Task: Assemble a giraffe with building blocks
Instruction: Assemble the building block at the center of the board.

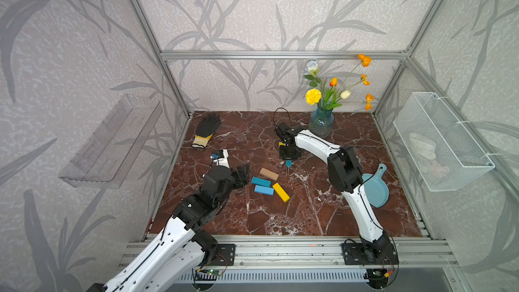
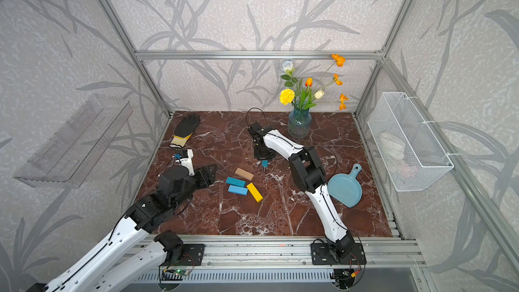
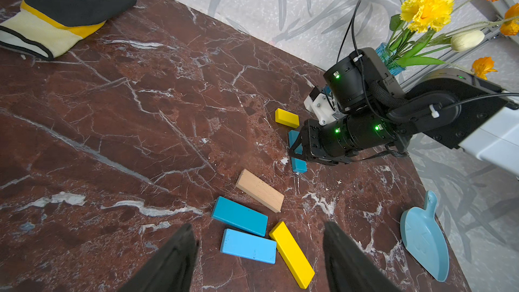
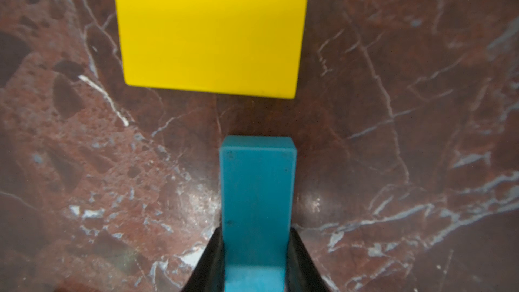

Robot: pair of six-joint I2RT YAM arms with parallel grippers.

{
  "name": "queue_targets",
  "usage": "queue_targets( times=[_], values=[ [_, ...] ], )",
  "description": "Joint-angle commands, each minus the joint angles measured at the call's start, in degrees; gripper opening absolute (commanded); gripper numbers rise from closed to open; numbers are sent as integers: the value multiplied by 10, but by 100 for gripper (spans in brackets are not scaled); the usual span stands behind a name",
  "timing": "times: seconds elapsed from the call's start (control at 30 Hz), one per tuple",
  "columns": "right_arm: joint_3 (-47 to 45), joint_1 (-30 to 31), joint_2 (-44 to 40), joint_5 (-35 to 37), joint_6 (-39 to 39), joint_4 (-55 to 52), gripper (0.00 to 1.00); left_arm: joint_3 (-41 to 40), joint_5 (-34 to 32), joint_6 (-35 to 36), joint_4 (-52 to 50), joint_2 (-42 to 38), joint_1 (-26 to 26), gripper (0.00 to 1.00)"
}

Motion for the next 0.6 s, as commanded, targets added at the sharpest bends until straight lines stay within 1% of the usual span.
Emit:
queue_targets(
  times=[0.0, 0.17, 0.4, 0.57],
  values=[
    [16, -2, 32, 15, 6, -19, 18, 10, -2, 9, 10, 2, -2, 73],
    [33, -3, 45, 19, 6, -25, 20, 11, 2, 8, 17, 5, -3, 73],
    [78, -2, 74, 19, 6, -48, 21, 12, 5, 10, 19, 14, -2, 73],
    [93, -3, 83, 23, 6, -56, 21, 12, 5, 10, 20, 15, -2, 73]
  ],
)
